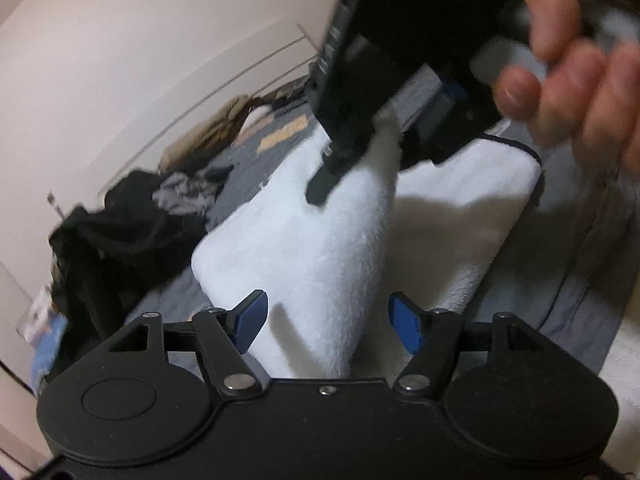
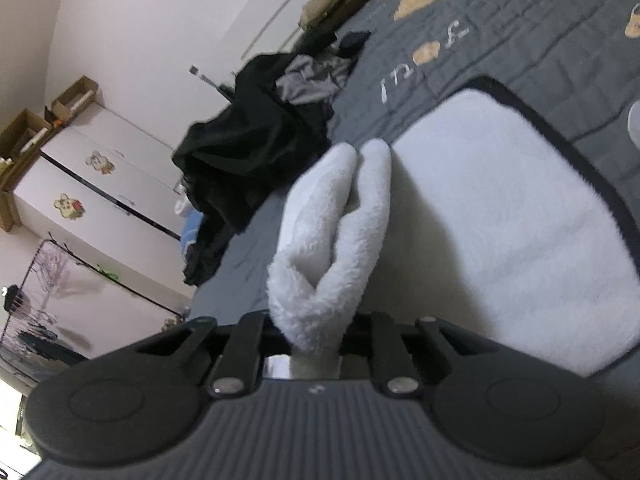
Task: Fold clothes
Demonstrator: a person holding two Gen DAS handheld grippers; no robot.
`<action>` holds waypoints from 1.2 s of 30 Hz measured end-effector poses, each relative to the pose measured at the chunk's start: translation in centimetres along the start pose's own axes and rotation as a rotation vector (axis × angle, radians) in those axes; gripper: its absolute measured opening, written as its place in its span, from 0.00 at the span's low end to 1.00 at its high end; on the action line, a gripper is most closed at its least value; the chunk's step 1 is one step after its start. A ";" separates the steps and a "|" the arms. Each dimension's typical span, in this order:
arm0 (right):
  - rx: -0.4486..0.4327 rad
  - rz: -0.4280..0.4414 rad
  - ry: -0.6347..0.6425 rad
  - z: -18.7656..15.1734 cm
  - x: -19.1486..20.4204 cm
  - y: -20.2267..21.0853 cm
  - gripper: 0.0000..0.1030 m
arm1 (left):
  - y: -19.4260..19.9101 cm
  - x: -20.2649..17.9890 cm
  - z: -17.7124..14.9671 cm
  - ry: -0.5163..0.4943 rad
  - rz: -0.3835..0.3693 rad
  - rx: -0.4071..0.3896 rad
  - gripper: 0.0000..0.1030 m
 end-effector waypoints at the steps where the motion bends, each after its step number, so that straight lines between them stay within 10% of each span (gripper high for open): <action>1: -0.011 0.006 -0.002 0.3 0.1 0.4 0.12 | 0.0 -0.1 0.1 -0.014 0.007 -0.005 0.56; 8: -0.112 0.007 0.014 3.0 0.2 4.2 0.12 | -0.3 -0.7 0.5 -0.092 0.049 -0.032 0.56; 14: -0.180 -0.031 0.021 5.1 -1.3 7.7 0.11 | -0.2 -1.2 0.9 -0.178 0.041 -0.041 0.36; 23: -0.121 -0.237 0.034 3.7 -7.2 7.3 0.11 | -1.0 -3.9 1.8 -0.310 0.062 -0.048 0.42; 30: -0.234 -0.201 0.062 4.8 -6.3 10.5 0.11 | -1.8 -3.9 1.6 -0.371 0.087 -0.041 0.43; 36: -0.137 -0.258 0.068 3.5 -8.3 9.3 0.11 | -2.2 -3.2 0.7 -0.379 0.064 0.019 0.43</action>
Point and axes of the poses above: each gripper's, at about its wrist camera, not at the fingertips, and y roughly against the way its jaws point, x to its left, z to its top, the point moved 10 cm from there along -y, roughly the way its jaws point, and after that the axes turned 7 degrees about z, right-handed, at the moved point
